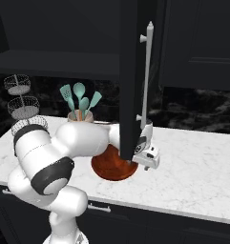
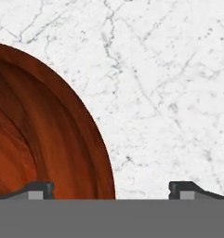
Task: Pick up the bowls on the counter and stack them on top of one another in the open cabinet. Place the smaller bowl on top of the larger bowl.
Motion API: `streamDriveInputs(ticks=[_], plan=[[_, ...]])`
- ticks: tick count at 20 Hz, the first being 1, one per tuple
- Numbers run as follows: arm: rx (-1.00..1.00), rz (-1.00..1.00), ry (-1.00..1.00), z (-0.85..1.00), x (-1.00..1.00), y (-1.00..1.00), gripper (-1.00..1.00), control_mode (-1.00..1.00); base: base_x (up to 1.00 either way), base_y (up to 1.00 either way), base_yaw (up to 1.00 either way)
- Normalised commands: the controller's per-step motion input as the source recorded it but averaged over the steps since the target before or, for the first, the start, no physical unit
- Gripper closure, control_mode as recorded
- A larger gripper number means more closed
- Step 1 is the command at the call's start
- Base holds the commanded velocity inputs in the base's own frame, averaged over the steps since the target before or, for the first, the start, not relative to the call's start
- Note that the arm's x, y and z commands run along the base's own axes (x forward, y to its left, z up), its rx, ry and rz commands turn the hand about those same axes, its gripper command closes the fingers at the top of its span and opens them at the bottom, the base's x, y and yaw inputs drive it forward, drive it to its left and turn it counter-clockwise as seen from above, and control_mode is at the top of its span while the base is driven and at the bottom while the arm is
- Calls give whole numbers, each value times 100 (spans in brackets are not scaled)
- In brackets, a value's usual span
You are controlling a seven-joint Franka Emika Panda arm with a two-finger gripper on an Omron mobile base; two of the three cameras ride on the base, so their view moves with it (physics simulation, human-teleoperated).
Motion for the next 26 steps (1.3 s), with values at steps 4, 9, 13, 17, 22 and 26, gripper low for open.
streamDriveInputs(ticks=[4, 9, 13, 17, 22, 26], plan=[[9, -1, 0, -33, 0, 6, -100, -100, 0, 0, 0], [3, 0, 0, -19, 0, 11, 100, -100, 0, 0, 0], [0, 0, 0, 2, 0, 0, 100, -100, 0, 0, 0], [0, -3, -8, 46, 0, 12, 100, -100, 0, 0, 0], [0, -3, -15, 87, -11, 39, 100, -100, 0, 0, 0], [0, -4, -14, 98, -18, 53, 100, -100, 0, 0, 0]])
